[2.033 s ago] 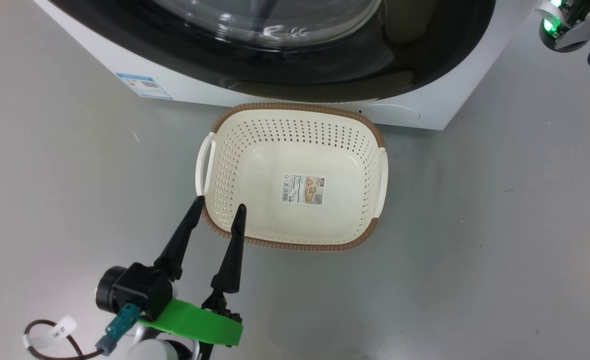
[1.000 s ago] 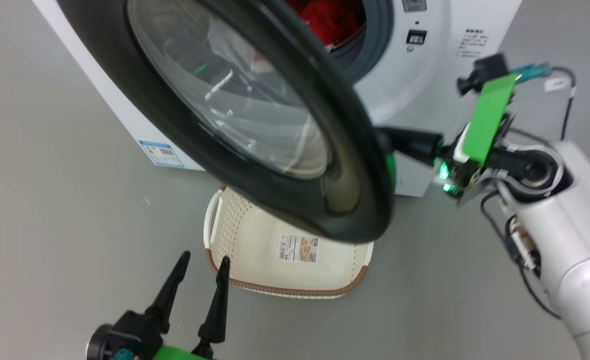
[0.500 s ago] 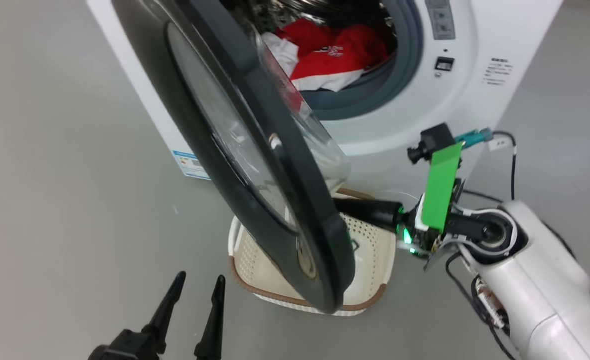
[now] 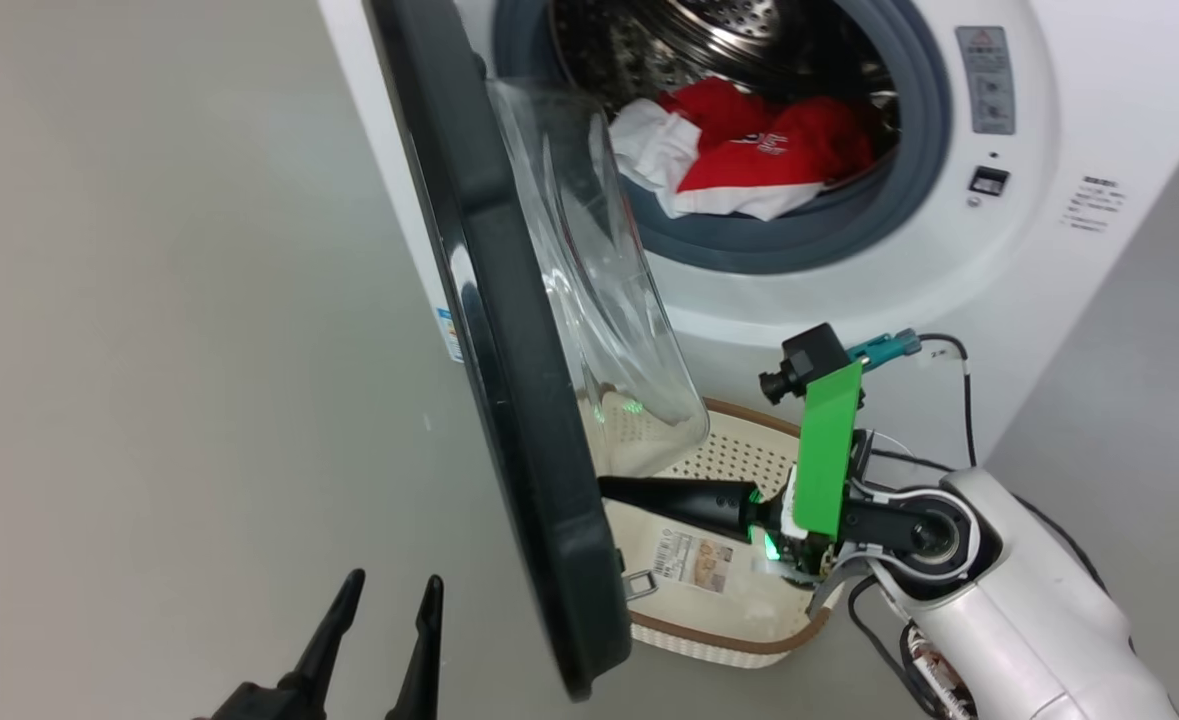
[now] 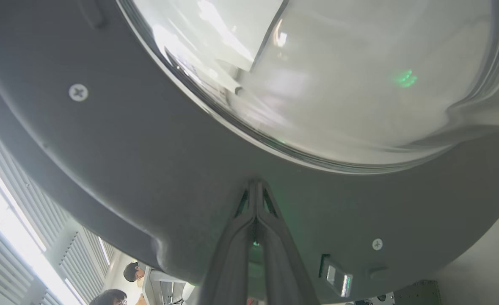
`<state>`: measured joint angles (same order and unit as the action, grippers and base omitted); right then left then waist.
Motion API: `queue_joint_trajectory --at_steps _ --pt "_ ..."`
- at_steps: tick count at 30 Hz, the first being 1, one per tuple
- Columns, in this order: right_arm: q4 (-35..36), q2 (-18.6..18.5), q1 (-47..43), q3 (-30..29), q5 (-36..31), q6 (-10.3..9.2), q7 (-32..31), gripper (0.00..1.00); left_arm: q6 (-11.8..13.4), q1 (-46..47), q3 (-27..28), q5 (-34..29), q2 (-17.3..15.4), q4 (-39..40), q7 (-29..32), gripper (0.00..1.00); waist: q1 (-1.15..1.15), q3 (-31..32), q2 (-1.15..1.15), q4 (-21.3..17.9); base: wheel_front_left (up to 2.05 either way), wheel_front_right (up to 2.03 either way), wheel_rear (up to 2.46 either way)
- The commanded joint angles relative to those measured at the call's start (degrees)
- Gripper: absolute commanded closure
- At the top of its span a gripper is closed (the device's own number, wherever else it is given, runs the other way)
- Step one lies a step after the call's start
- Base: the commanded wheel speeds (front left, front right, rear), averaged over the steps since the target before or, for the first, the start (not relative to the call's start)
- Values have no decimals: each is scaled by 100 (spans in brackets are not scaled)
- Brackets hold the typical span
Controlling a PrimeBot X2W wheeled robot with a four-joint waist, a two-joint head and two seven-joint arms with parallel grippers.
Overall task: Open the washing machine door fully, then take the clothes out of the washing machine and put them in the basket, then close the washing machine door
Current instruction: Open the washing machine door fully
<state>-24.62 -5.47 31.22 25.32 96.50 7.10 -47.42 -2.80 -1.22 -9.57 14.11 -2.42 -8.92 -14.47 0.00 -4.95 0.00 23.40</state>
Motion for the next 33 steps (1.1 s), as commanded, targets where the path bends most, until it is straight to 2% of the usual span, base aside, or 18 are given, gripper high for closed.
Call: queue_joint_trajectory --at_steps 1,16,33 --pt "219 162 -41 121 -19 39 17 100 51 25 205 -15 -45 153 -52 0 0 91 0 159 0 0 0" --pt "369 256 -214 487 173 39 309 100 20 -81 455 -83 -45 145 -52 0 0 222 0 521 0 0 0" --pt "432 258 -152 923 496 39 812 100 16 -107 558 -59 -45 133 -52 0 0 274 0 506 0 0 0"
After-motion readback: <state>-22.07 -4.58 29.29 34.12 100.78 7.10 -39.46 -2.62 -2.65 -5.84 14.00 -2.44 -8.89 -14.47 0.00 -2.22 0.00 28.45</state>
